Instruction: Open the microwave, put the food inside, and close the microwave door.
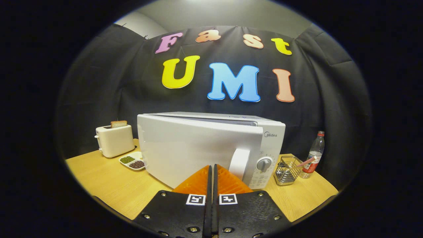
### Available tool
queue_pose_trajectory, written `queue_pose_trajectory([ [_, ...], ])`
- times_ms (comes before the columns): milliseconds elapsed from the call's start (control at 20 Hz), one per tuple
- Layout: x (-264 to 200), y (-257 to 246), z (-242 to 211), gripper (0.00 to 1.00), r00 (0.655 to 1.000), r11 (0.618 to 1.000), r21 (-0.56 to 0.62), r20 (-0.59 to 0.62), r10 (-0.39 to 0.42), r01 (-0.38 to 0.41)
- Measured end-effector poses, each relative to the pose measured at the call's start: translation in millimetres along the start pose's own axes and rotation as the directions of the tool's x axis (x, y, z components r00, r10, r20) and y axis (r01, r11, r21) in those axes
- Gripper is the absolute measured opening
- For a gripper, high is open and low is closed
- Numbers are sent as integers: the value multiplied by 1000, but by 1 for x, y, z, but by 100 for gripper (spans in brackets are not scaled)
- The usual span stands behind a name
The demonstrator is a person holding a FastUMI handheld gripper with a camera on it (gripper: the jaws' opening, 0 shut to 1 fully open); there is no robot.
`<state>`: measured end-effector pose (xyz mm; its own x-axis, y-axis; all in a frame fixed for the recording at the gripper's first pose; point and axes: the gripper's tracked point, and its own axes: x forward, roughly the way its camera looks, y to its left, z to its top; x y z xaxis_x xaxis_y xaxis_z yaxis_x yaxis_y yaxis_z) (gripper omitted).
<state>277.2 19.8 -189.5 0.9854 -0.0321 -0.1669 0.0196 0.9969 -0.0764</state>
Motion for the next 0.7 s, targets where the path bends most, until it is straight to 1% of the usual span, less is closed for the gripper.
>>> queue_pose_trajectory([
  [400,53,-21,0,1,996,996,-23,-1,-87,87],
  [600,78,-27,-1,1,995,995,14,-16,-97,97],
  [650,83,-28,4,1,994,994,-5,9,-110,110],
  [700,80,-29,0,1,993,993,-32,4,-116,116],
])
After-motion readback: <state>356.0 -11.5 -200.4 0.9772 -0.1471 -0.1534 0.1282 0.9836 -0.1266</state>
